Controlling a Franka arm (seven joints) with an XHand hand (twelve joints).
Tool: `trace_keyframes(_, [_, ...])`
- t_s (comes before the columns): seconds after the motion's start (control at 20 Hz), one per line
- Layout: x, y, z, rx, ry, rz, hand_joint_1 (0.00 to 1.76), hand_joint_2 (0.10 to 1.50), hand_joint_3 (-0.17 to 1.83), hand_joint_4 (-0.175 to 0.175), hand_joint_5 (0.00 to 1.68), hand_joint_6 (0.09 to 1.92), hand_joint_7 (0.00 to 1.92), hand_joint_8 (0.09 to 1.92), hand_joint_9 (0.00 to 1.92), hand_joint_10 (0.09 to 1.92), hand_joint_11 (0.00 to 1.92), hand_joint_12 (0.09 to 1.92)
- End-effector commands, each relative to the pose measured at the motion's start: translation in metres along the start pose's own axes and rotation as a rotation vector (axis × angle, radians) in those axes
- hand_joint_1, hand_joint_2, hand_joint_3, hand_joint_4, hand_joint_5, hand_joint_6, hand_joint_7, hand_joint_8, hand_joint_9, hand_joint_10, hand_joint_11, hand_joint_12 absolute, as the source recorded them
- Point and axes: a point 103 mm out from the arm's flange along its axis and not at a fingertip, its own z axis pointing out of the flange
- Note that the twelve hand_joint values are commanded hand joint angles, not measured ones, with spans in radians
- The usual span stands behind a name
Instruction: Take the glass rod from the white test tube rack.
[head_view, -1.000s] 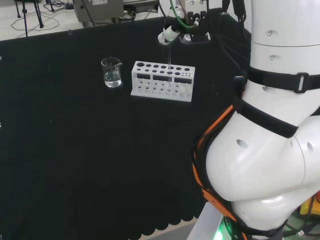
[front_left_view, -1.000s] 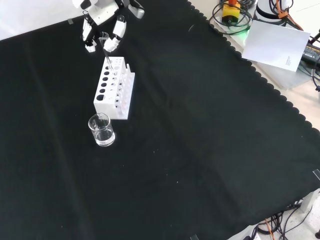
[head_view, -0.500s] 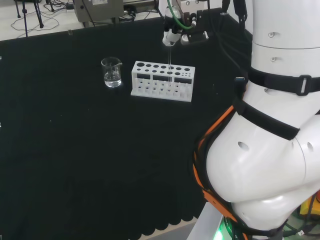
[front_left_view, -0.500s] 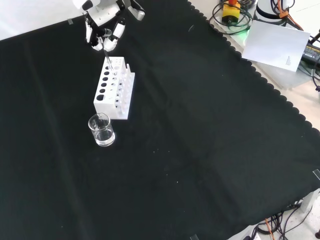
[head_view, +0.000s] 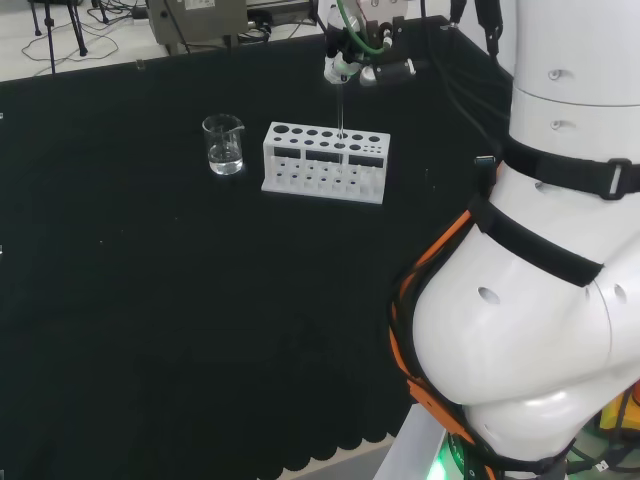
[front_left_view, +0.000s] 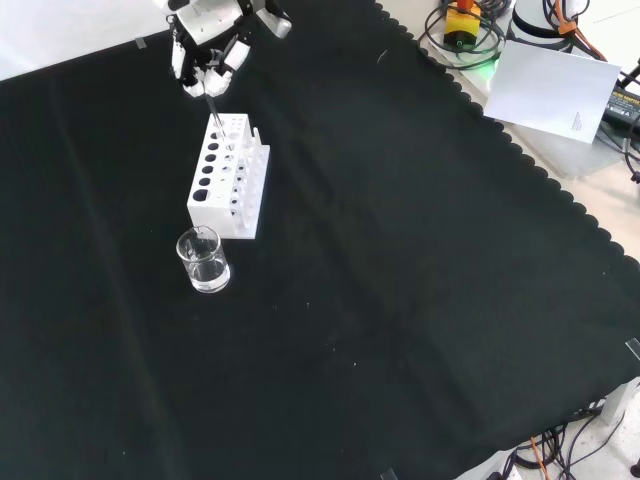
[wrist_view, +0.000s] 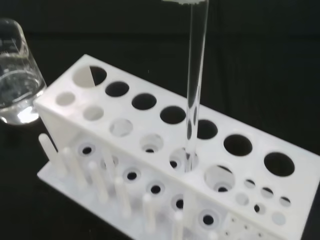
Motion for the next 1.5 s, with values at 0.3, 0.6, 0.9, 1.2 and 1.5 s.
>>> trace_keyframes(0.3, [0.003,-0.039,-0.056,-0.357,0.081,0.033,1.31,0.52,0.92,-0.175,1.25,0.64,1.37,0.96,1.79,0.76,1.46,1.07])
trace_keyframes(0.6, [0.015,-0.051,-0.084,-0.384,0.092,0.045,1.33,0.49,0.98,-0.175,1.24,0.65,1.34,0.98,1.78,0.77,1.45,1.10])
trace_keyframes(0.9, [0.023,-0.057,-0.104,-0.394,0.088,0.044,1.33,0.48,0.99,-0.175,1.24,0.65,1.34,0.98,1.79,0.77,1.45,1.11])
trace_keyframes(1.2, [0.027,-0.059,-0.111,-0.399,0.079,0.038,1.23,0.43,1.02,-0.175,1.36,0.68,1.60,0.85,1.84,0.72,1.48,1.09])
trace_keyframes(1.5, [0.038,-0.064,-0.120,-0.415,0.075,0.020,1.23,0.42,1.02,-0.175,1.37,0.68,1.62,0.84,1.84,0.72,1.48,1.09])
